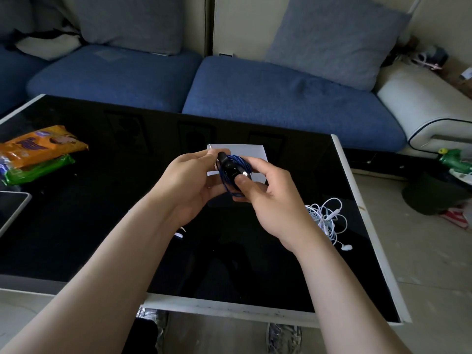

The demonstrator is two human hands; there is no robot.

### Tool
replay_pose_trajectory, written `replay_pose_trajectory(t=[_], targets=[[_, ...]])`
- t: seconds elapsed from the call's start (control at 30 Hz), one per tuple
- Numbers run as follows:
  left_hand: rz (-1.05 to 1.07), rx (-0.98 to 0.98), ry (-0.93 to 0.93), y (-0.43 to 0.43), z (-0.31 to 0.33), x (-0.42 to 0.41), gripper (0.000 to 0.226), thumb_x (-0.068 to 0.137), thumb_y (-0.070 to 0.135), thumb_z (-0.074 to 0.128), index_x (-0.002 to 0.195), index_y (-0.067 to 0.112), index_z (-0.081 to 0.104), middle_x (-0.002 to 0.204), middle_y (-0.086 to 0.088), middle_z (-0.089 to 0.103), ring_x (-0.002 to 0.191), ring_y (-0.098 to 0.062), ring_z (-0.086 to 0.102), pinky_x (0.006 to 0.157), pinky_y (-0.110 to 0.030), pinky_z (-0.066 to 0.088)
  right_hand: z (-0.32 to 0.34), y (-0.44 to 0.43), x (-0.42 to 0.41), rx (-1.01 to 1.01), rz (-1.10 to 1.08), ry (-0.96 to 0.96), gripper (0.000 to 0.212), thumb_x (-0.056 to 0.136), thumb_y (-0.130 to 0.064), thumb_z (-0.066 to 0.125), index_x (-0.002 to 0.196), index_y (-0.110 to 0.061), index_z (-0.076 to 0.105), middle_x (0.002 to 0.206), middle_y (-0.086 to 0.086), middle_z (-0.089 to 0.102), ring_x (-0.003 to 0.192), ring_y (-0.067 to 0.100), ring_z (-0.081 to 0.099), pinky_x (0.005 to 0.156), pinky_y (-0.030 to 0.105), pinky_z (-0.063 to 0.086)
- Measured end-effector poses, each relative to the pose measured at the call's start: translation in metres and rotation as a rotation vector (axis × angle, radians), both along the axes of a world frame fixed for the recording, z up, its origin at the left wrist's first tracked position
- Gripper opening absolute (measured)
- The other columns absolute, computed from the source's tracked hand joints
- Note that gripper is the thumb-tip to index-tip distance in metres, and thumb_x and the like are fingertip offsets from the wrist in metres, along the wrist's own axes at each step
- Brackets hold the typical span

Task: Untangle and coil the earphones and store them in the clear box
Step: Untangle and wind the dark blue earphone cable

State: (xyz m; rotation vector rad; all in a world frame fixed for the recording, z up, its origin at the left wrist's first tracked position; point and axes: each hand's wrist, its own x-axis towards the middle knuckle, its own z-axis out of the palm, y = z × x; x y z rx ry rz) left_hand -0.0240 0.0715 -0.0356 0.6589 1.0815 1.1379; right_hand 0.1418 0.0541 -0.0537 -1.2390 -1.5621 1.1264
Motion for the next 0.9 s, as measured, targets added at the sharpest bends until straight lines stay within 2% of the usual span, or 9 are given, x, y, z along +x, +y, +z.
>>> replay_pose_trajectory(t=[0.1, 0.2, 0.33, 0.4, 0.63, 0.77, 0.9], targets=[[-0.014, -0.036, 0.015, 0.001, -0.001, -0.005, 0.027, 0.111, 0.019, 0.053, 0.121, 0.008, 0.075, 0.12, -0.019, 0.075, 0.099, -0.029, 0.079, 0.083, -0.041, 0.065, 0.001, -0.002, 0.006, -0.01, 0.052, -0.015, 0.034, 0.108, -0.008, 0.059, 0.14, -0.02, 0.067, 0.133, 0.001, 0.068, 0.107, 0.015, 0.076, 0.087, 0.026, 0.063], [-0.04, -0.013, 0.137, 0.0, -0.002, -0.012, 0.022, 0.106, 0.02, 0.062, 0.123, 0.017, 0.076, 0.116, -0.011, 0.079, 0.108, -0.026, 0.077, 0.095, -0.045, 0.062, 0.002, -0.003, 0.012, 0.003, 0.058, -0.043, 0.035, 0.109, -0.009, 0.058, 0.14, -0.023, 0.065, 0.136, 0.006, 0.064, 0.104, 0.012, 0.076, 0.089, 0.028, 0.064], [0.025, 0.027, 0.16, -0.004, -0.004, -0.012, 0.028, 0.097, 0.018, 0.075, 0.122, 0.007, 0.072, 0.107, -0.011, 0.081, 0.099, -0.021, 0.08, 0.077, -0.031, 0.066, 0.0, -0.001, 0.017, 0.018, 0.046, -0.099, 0.038, 0.108, -0.009, 0.058, 0.143, -0.023, 0.064, 0.136, 0.005, 0.06, 0.105, 0.011, 0.076, 0.095, 0.031, 0.063], [0.05, 0.037, 0.193, -0.005, -0.006, -0.011, 0.028, 0.094, 0.019, 0.078, 0.117, 0.004, 0.073, 0.104, -0.01, 0.081, 0.096, -0.021, 0.08, 0.076, -0.031, 0.066, -0.002, -0.001, 0.016, 0.027, 0.046, -0.125, 0.038, 0.108, -0.009, 0.059, 0.144, -0.023, 0.064, 0.134, 0.003, 0.059, 0.104, 0.011, 0.076, 0.096, 0.033, 0.062], [0.031, 0.068, 0.311, -0.004, -0.005, -0.009, 0.015, 0.097, 0.025, 0.076, 0.108, 0.015, 0.08, 0.099, -0.003, 0.082, 0.093, -0.017, 0.08, 0.081, -0.035, 0.066, -0.006, 0.001, 0.018, 0.049, 0.009, -0.212, 0.04, 0.106, -0.014, 0.063, 0.143, -0.029, 0.065, 0.132, -0.006, 0.057, 0.097, 0.009, 0.076, 0.095, 0.035, 0.062], [0.066, 0.09, 0.308, -0.003, -0.006, -0.007, 0.016, 0.1, 0.018, 0.073, 0.109, 0.006, 0.077, 0.103, -0.011, 0.081, 0.095, -0.022, 0.08, 0.08, -0.033, 0.066, -0.009, 0.003, 0.015, 0.073, -0.027, -0.206, 0.04, 0.104, -0.012, 0.067, 0.141, -0.029, 0.067, 0.131, -0.003, 0.057, 0.095, 0.012, 0.077, 0.093, 0.038, 0.063], [0.097, 0.097, 0.28, -0.002, -0.011, -0.004, 0.014, 0.101, 0.008, 0.07, 0.11, -0.001, 0.074, 0.104, -0.019, 0.079, 0.094, -0.025, 0.08, 0.081, -0.032, 0.066, -0.009, 0.003, 0.014, 0.083, -0.051, -0.173, 0.039, 0.103, -0.011, 0.069, 0.138, -0.026, 0.07, 0.13, -0.001, 0.057, 0.093, 0.009, 0.077, 0.086, 0.033, 0.065]])
